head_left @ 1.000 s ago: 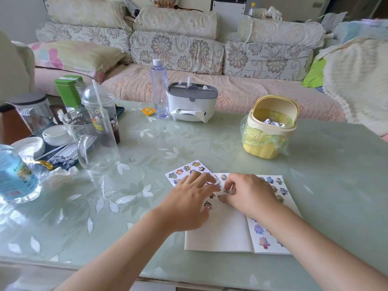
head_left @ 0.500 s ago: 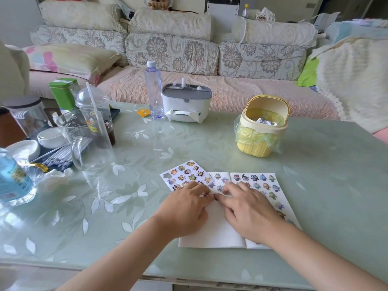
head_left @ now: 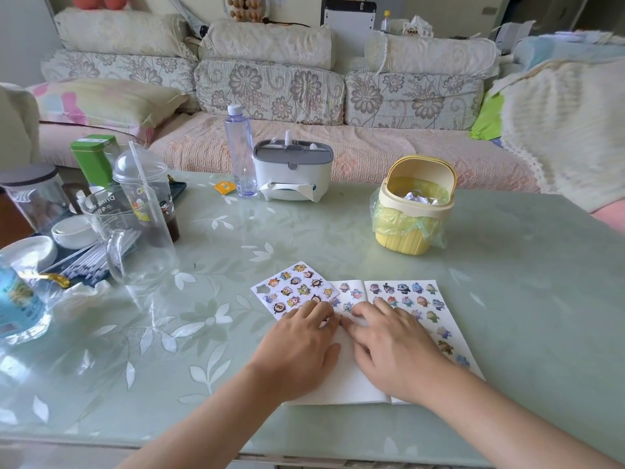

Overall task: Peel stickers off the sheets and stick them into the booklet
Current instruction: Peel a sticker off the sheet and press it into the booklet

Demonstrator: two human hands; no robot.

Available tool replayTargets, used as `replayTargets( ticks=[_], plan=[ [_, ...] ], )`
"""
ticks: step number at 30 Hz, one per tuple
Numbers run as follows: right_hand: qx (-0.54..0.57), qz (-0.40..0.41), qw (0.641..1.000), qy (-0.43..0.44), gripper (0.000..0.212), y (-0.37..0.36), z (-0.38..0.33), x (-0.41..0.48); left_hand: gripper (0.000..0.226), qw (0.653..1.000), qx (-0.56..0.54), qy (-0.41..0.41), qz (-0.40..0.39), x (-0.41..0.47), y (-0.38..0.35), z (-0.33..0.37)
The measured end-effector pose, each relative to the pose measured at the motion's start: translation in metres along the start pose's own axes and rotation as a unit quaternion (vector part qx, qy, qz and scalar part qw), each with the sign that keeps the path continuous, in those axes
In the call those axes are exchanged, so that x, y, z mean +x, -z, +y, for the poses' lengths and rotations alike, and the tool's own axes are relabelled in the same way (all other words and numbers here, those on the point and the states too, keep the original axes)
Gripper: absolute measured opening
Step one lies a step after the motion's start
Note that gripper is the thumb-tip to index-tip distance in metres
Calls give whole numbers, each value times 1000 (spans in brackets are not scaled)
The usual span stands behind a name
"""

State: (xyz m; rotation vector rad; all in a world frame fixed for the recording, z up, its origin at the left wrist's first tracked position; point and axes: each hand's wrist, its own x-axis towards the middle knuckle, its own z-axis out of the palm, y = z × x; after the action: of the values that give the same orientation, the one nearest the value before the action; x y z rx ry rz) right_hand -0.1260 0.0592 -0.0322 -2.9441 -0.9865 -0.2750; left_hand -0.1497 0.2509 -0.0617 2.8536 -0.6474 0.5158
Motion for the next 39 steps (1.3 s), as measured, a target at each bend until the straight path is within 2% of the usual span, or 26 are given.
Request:
replayTargets(
  ticks=[11,16,21,26,31,36,39],
  plan=[
    [9,1,998,58,28,4,5,1,47,998,-49,-16,-46,0,12,-14],
    [4,-7,1000,7,33,5,-2,0,54,996,-60,-7,-64,0,11,-11],
    [-12,-64,998,-25,53,7,-12,9,59,996,-57,-3,-64,0,11,-10],
    [-8,-48,998,-32,47,3,-13,11,59,996,-61,6,-63,-1,11,-5],
    [9,-54,998,-34,54,4,-11,4,62,998,-24,13,-62,-8,9,3],
    [20,-55,998,-22,41,11,-7,-8,58,998,-13,14,-55,-3,10,2],
    [20,-72,997,-31,44,13,-11,-13,64,996,-36,21,-79,2,14,0]
  ],
)
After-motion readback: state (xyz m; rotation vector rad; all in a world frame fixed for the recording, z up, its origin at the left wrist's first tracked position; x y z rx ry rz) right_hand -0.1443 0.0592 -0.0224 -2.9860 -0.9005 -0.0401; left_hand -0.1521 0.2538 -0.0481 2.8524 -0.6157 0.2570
